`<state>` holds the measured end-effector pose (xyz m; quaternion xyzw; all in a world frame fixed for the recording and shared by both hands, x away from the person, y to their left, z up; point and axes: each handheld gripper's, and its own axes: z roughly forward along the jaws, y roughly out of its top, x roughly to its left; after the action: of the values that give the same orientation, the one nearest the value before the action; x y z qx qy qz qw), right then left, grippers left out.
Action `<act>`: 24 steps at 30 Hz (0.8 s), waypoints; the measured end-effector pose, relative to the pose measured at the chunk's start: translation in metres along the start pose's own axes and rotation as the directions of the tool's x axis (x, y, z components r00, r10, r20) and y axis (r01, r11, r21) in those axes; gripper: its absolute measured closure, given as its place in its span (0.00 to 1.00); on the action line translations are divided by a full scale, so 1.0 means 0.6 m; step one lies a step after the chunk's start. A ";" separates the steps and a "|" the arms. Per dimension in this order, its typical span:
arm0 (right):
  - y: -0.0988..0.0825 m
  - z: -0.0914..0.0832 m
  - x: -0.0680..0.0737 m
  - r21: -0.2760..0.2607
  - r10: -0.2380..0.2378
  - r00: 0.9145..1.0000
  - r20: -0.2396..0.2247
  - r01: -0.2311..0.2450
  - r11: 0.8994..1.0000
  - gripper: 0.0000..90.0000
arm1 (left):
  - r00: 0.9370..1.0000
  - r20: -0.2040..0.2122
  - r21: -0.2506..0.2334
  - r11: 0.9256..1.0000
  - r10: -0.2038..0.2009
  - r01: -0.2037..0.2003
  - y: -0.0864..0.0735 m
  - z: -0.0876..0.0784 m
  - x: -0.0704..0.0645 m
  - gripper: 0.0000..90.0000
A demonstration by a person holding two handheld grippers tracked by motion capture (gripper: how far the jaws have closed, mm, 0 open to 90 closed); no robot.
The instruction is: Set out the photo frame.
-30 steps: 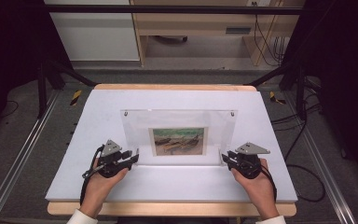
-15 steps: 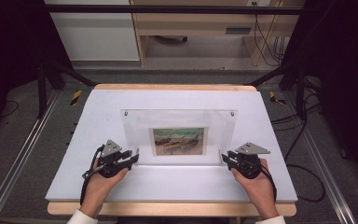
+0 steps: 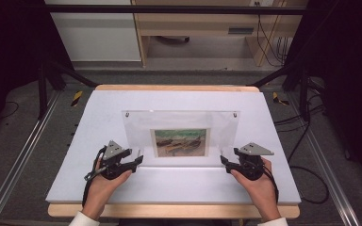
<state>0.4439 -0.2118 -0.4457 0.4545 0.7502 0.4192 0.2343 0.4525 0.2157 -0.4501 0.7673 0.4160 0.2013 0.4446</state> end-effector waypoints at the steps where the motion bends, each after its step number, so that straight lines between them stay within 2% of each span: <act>1: 0.001 0.000 -0.001 -0.008 -0.004 1.000 0.005 0.004 1.000 0.30 | 1.000 0.003 -0.005 1.000 -0.001 0.001 0.001 0.000 0.000 0.37; 6: 0.005 -0.009 0.000 -0.040 -0.022 0.999 0.023 0.022 0.999 0.20 | 1.000 0.004 -0.027 1.000 0.004 -0.004 0.003 -0.005 0.000 0.21; 9: 0.003 -0.020 0.003 -0.053 -0.052 0.998 0.036 0.054 0.997 0.15 | 1.000 0.007 -0.034 0.999 0.009 -0.009 0.000 -0.014 0.001 0.14; 12: -0.001 -0.033 0.005 -0.071 -0.059 0.998 0.037 0.062 0.996 0.12 | 1.000 0.023 -0.041 0.999 0.018 -0.017 -0.007 -0.028 0.002 0.10; 16: -0.008 -0.049 0.005 -0.081 -0.075 0.996 0.043 0.079 0.994 0.10 | 1.000 0.021 -0.053 0.998 0.021 -0.020 -0.014 -0.046 0.011 0.09; 19: -0.016 -0.061 0.002 -0.079 -0.078 0.995 0.057 0.083 0.993 0.10 | 1.000 0.006 -0.063 0.998 0.003 -0.002 -0.018 -0.059 0.026 0.08; 24: -0.029 -0.075 -0.013 -0.068 -0.062 0.994 0.089 0.068 0.995 0.10 | 1.000 -0.025 -0.067 0.998 -0.016 0.014 -0.022 -0.070 0.047 0.08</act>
<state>0.4066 -0.2416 -0.4364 0.4388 0.7386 0.4175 0.2961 0.4339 0.2641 -0.4411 0.7461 0.4205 0.2216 0.4663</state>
